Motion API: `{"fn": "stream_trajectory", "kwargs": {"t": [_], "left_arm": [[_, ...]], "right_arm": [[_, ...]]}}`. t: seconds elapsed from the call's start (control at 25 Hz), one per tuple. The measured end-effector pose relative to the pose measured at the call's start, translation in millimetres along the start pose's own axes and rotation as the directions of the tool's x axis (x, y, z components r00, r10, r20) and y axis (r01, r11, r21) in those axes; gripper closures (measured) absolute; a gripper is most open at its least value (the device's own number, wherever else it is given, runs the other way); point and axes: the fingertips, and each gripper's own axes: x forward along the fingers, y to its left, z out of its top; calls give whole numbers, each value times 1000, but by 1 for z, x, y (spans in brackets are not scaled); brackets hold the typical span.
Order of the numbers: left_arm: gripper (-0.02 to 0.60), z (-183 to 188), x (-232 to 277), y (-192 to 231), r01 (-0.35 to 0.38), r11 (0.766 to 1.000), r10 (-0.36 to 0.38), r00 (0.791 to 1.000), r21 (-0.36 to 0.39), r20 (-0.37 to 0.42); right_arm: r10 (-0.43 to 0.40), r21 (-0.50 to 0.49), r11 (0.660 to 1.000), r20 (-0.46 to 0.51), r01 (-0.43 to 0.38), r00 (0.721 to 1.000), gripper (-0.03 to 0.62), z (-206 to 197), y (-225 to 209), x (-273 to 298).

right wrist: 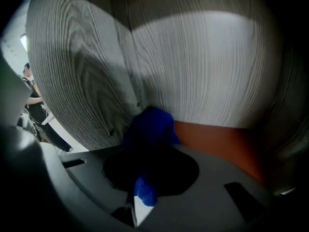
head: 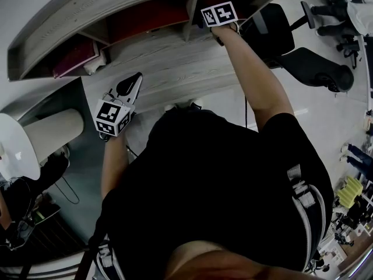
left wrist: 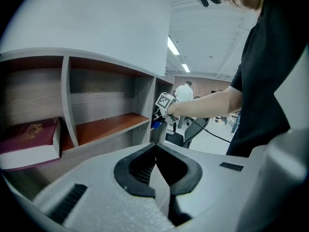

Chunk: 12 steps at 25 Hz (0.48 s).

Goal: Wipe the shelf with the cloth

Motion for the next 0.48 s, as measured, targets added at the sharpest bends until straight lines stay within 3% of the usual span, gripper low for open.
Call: {"fn": "stream_trajectory", "kwargs": {"t": [0.48], "left_arm": [[565,-2,0,-5,-3,1000,3,1000,-5,-8]], "right_arm": [[47,19,999,10,-47,999,537,0,9,0]]}}
